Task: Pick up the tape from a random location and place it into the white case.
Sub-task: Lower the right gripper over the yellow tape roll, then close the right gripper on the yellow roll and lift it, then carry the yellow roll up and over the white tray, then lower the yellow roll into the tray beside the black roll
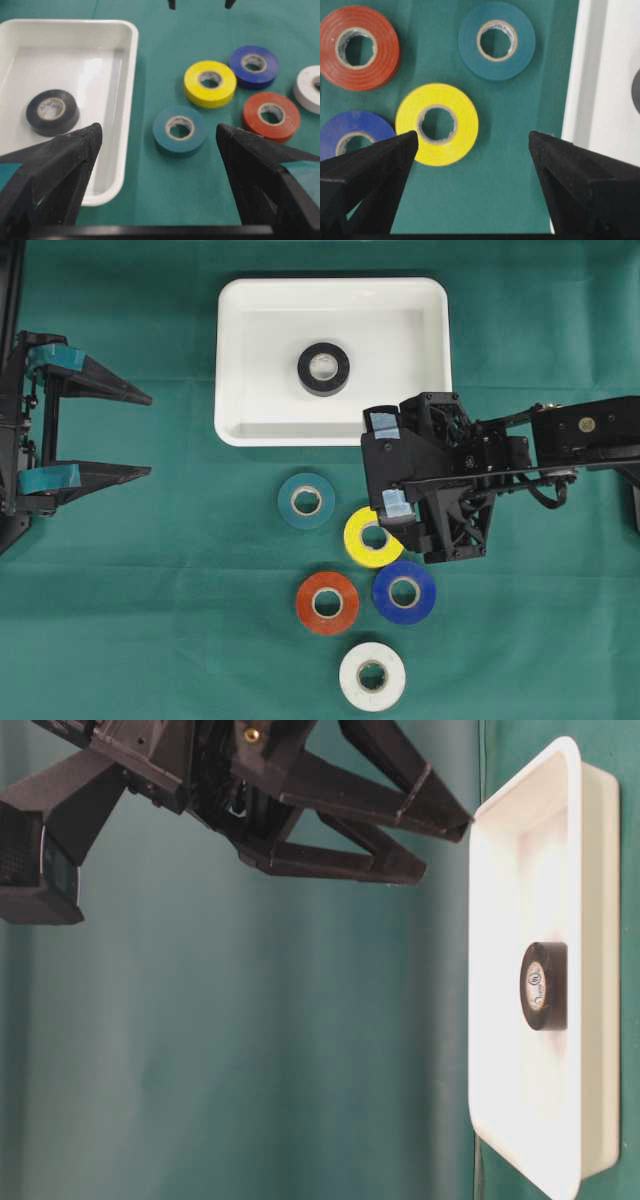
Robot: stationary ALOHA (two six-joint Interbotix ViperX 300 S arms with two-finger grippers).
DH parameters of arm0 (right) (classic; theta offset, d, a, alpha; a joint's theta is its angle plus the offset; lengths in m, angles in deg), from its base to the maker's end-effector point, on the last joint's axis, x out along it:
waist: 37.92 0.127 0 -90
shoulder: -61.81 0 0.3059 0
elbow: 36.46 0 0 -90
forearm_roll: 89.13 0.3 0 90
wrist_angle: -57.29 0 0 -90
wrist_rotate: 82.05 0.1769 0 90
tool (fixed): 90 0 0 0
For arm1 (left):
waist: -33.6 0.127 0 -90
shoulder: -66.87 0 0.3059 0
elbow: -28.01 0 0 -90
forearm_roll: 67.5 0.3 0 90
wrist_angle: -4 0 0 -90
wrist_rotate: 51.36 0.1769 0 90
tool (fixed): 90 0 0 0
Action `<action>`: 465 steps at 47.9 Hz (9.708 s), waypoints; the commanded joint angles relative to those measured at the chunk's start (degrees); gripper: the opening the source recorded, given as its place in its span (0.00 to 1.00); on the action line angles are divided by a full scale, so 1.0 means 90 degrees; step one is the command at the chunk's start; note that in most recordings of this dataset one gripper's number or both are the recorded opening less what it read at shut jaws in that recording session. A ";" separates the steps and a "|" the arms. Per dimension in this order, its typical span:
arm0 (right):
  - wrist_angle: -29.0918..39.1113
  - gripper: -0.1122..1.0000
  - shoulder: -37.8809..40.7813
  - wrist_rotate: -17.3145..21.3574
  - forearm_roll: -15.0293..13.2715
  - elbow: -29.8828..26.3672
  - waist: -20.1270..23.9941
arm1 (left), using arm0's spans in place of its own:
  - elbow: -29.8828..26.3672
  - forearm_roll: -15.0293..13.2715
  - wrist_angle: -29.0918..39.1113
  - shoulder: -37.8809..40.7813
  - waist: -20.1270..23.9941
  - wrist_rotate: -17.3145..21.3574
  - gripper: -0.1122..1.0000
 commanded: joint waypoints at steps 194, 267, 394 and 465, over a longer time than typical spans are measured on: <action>0.1445 0.37 0.0146 0.0186 -0.0039 -0.1162 0.0098 | -0.0088 -0.0020 -0.0127 0.0029 0.0000 0.0000 0.96; 0.1436 0.37 0.0146 0.0186 -0.0381 -0.1143 -0.0010 | -0.0088 -0.0020 -0.0127 0.0029 -0.0010 -0.0010 0.96; 0.0898 0.37 0.0391 0.0137 -0.0898 -0.1143 -0.2998 | -0.0088 -0.0020 -0.0127 0.0029 0.0000 -0.0010 0.96; -0.0908 0.37 0.1826 0.0176 -0.0898 -0.0195 -0.3262 | -0.0088 -0.0039 -0.0098 0.0029 0.0000 -0.0020 0.96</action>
